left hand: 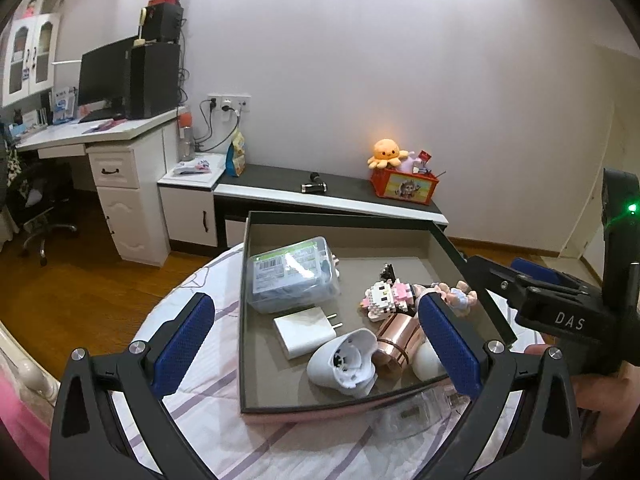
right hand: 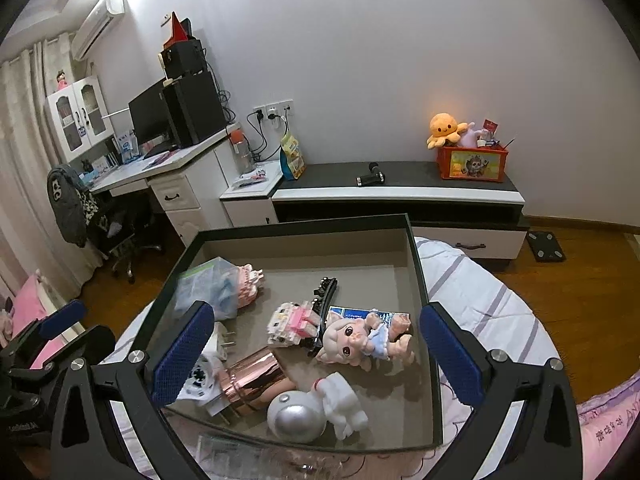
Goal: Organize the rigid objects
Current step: 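Withdraw both tools from the box back over the bed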
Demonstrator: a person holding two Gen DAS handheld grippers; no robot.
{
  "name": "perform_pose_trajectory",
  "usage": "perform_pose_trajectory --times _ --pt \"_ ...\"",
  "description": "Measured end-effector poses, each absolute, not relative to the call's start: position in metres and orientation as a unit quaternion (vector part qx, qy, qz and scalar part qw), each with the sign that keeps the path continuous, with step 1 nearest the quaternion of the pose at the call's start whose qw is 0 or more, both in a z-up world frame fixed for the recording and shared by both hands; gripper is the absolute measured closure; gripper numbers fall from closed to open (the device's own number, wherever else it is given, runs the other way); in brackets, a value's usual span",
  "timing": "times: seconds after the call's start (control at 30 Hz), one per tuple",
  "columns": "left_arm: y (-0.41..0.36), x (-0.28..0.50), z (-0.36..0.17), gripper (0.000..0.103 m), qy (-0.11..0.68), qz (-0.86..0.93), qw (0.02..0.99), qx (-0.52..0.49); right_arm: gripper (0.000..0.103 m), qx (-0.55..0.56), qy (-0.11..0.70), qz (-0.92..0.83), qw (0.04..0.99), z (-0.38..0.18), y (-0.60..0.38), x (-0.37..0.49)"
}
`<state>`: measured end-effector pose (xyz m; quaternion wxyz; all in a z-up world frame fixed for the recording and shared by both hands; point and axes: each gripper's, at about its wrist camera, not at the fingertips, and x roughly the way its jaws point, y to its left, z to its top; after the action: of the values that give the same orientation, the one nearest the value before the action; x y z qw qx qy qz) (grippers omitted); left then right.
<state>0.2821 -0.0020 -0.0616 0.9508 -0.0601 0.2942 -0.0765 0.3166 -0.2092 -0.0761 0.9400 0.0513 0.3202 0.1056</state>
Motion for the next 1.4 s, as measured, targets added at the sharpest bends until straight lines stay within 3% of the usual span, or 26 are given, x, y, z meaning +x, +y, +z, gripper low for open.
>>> perform_pose_trajectory --times 0.87,1.4 --pt "0.000 0.193 -0.065 0.000 0.308 -0.078 0.946 -0.061 0.000 0.071 0.267 0.113 0.955 -0.039 -0.227 0.199" --pt "-0.001 0.148 -0.069 0.000 0.316 -0.079 0.944 -0.058 0.000 0.073 0.283 0.099 0.951 -0.059 -0.231 0.144"
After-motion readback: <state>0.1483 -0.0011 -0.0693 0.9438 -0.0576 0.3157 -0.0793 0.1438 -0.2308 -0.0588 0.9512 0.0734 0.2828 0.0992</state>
